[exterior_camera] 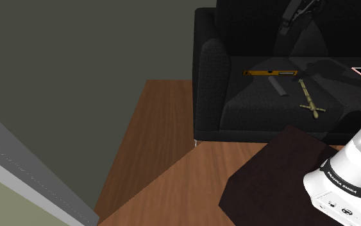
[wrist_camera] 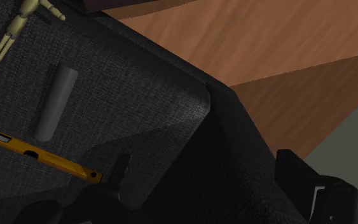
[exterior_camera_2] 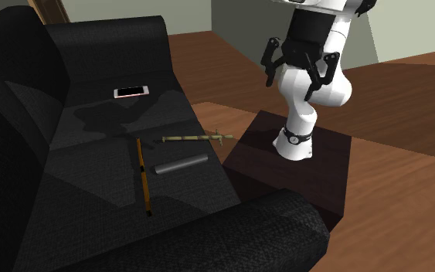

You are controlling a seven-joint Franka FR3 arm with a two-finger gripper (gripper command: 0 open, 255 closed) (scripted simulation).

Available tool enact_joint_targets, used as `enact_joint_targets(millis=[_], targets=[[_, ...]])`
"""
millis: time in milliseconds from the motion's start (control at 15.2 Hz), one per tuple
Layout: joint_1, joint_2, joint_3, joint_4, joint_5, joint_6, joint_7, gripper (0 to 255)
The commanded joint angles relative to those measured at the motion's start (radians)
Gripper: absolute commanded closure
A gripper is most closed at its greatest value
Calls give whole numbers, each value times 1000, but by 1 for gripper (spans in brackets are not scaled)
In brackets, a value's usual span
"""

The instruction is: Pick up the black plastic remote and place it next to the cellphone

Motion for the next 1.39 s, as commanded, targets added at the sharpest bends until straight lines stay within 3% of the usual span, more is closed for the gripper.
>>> enact_joint_targets(millis=[0, 792, 1320], targets=[[0, 0, 0, 0, 0, 0, 0, 0], [-106, 219, -179, -95, -32, 270, 3, 0], [-156, 425, -305, -99, -7, 443, -18, 0]])
